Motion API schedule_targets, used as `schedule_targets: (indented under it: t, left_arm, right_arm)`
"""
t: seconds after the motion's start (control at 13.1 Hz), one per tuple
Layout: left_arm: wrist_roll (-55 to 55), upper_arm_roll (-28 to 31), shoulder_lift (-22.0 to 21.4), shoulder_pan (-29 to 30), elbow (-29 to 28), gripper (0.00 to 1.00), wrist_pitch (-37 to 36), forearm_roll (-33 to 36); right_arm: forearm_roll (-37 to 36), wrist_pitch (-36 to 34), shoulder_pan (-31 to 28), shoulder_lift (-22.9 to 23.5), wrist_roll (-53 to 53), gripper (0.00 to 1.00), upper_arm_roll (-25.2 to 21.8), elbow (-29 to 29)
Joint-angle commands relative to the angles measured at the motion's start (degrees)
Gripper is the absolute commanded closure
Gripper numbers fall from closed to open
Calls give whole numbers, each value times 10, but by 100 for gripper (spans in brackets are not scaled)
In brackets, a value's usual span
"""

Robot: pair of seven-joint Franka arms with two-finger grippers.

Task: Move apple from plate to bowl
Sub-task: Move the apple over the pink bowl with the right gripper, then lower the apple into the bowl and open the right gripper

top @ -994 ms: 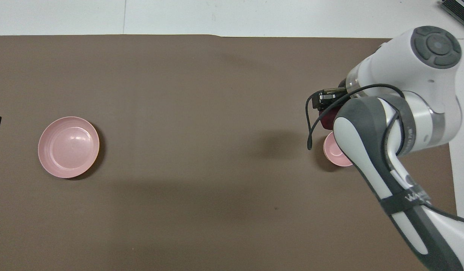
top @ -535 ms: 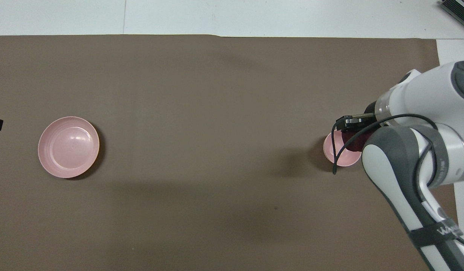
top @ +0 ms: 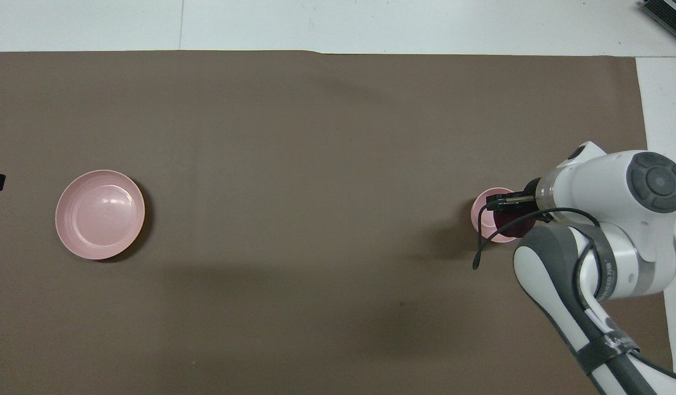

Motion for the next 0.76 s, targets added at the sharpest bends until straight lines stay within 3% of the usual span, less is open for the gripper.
schedule_targets:
  t: [0.0, 0.46, 0.54, 0.61, 0.69]
  left_arm:
    - [3, -4, 4, 2, 11, 0, -13, 9]
    - [4, -5, -3, 0, 3, 0, -14, 9]
    - [4, -5, -3, 0, 3, 0, -14, 8]
    - [4, -5, -3, 0, 2, 0, -14, 8]
    - [4, -5, -3, 0, 0, 0, -12, 8]
  right_arm:
    - [-13, 64, -17, 0, -15, 100, 8, -47]
    - [-12, 130, -12, 43, -6, 100, 8, -63]
    - [-12, 128, -9, 46, -6, 64, 8, -61]
    - [-12, 126, -9, 46, -4, 1, 8, -51]
    - [-12, 115, -9, 46, -4, 0, 8, -36]
